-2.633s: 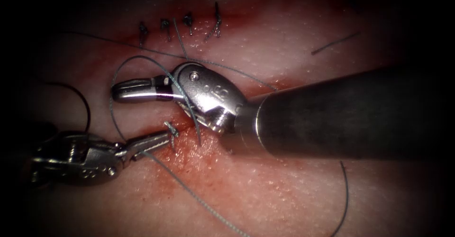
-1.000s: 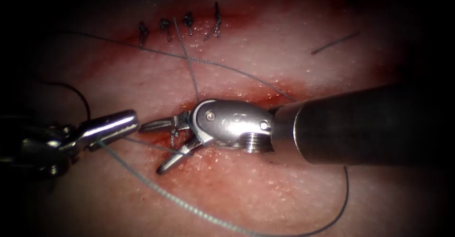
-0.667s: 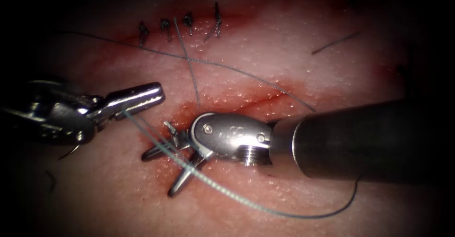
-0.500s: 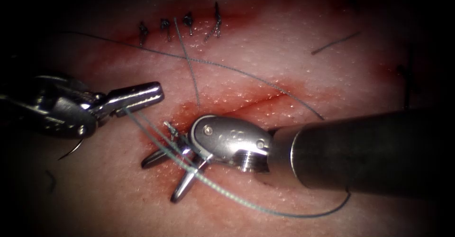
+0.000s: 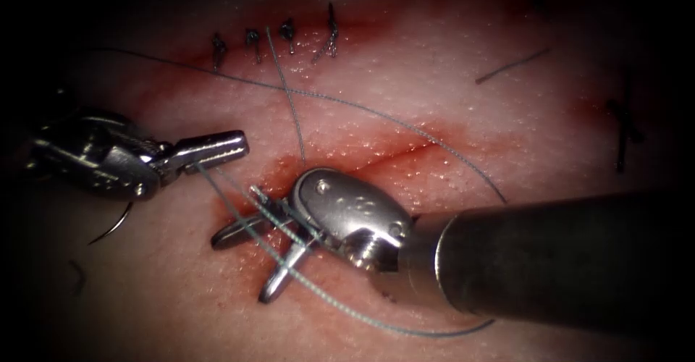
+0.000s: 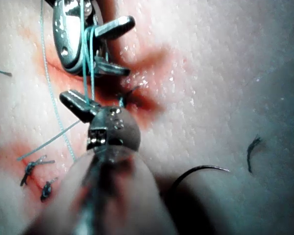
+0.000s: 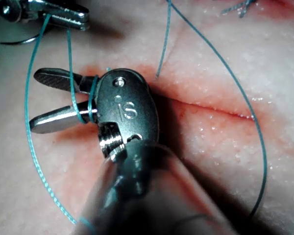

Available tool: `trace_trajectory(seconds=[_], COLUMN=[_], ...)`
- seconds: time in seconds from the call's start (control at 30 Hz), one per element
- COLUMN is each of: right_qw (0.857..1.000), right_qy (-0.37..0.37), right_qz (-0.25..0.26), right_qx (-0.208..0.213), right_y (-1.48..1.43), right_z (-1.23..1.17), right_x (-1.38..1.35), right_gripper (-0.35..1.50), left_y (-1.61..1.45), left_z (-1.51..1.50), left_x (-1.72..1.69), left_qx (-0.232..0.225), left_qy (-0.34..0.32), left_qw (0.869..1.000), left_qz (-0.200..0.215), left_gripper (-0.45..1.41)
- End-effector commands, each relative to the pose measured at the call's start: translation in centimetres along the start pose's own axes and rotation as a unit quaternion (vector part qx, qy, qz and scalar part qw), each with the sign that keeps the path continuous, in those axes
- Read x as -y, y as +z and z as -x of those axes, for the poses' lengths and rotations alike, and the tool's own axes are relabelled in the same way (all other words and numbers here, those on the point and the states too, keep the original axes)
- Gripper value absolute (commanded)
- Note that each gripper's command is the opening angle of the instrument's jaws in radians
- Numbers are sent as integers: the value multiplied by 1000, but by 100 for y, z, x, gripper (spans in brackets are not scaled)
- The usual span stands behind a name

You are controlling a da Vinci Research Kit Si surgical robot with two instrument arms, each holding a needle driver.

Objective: Wound Closure

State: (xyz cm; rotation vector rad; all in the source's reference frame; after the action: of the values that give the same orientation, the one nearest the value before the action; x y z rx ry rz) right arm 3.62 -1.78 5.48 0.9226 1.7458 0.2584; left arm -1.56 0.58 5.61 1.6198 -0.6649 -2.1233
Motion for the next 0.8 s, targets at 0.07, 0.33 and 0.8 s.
trace_trajectory(seconds=[0.07,0.33,0.8], right_qw=[1000,997,977], right_qy=[11,11,23], right_qz=[21,66,175], right_qx=[-15,-47,-122], right_y=[0,-17,-64], right_z=[-8,-25,-44], right_x=[-5,-9,-8], right_gripper=[93,88,84], left_y=[6,-3,-19], left_z=[4,2,2], left_x=[-15,-30,-54], left_qx=[-1,-5,15], left_qy=[-7,-19,-33], left_qw=[1000,1000,999], left_qz=[5,15,17], left_gripper=[-45,-45,-45])
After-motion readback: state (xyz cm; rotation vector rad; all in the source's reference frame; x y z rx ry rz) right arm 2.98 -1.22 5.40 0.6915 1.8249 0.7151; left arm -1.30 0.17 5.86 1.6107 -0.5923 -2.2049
